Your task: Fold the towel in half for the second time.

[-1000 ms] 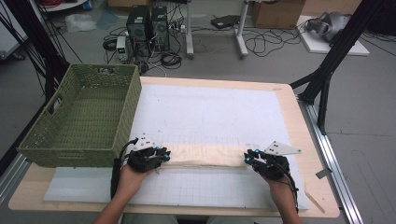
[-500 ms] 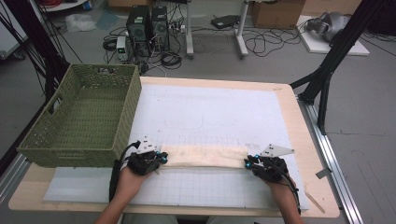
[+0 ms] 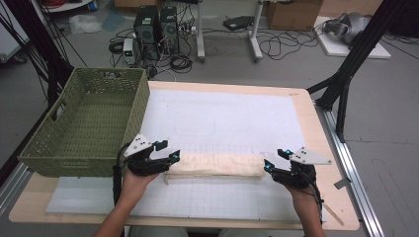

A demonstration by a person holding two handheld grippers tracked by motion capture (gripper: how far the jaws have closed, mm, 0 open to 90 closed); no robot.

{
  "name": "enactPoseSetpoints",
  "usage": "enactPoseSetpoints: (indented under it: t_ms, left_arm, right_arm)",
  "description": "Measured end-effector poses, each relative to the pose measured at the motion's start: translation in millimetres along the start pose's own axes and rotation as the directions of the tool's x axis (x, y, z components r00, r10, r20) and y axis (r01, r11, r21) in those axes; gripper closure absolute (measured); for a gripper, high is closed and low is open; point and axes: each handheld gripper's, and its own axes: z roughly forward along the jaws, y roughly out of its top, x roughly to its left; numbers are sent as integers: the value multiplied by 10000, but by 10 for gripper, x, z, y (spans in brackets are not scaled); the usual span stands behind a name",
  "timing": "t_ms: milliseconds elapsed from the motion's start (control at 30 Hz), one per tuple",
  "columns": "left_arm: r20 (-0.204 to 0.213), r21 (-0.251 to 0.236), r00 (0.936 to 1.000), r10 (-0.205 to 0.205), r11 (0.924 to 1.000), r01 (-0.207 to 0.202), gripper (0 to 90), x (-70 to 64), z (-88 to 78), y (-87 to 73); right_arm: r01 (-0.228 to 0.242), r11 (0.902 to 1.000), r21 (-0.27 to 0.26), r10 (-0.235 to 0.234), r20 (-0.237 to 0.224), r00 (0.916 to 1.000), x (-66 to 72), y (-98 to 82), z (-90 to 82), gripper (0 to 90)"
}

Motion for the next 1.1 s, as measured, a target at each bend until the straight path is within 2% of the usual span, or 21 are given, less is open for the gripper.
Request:
enactPoseSetpoints:
  t_ms: [67, 100, 133, 267, 467, 667, 833, 967, 1100]
  left_arm:
    - [-350, -170, 9993, -143, 9998, 138, 236, 13, -14, 23]
    - [-423, -149, 9990, -135, 9998, 129, 191, 20, -24, 29]
    - [-407, -142, 9991, -134, 9998, 128, 183, 26, -31, 33]
    - [-388, -274, 9992, -91, 9996, 80, 183, 21, -63, 39]
    - [-248, -488, 9988, 424, 9979, -435, 183, -12, -115, 87]
    - [-292, -490, 9988, 387, 9980, -401, 186, 1, -118, 86]
    - [-257, -447, 9987, 435, 9980, -446, 187, 3, -117, 85]
    - [-307, -315, 9991, 292, 9991, -301, 187, 16, -104, 66]
    - [-280, -266, 9993, 264, 9993, -271, 186, 22, -88, 59]
  right_arm:
    - [-12, 10000, -85, 14, 237, 9997, -25, 5, -18, 282]
    - [-40, 10000, -84, 42, 301, 9995, -33, 5, -26, 271]
    - [24, 9999, -102, -20, 358, 9994, -48, 4, -30, 260]
    - [-2, 10000, -89, 8, 768, 9970, -81, -20, -55, 229]
    - [-346, 9988, -347, 382, 1090, 9933, -165, -51, -161, 183]
    - [-772, 9950, -635, 852, 1339, 9873, -212, -62, -185, 120]
    - [-754, 9953, -609, 828, 1307, 9880, -204, -65, -171, 120]
    - [-850, 9955, -418, 901, 1431, 9856, -205, -73, -152, 120]
    - [-887, 9948, -503, 953, 1479, 9844, -216, -80, -165, 120]
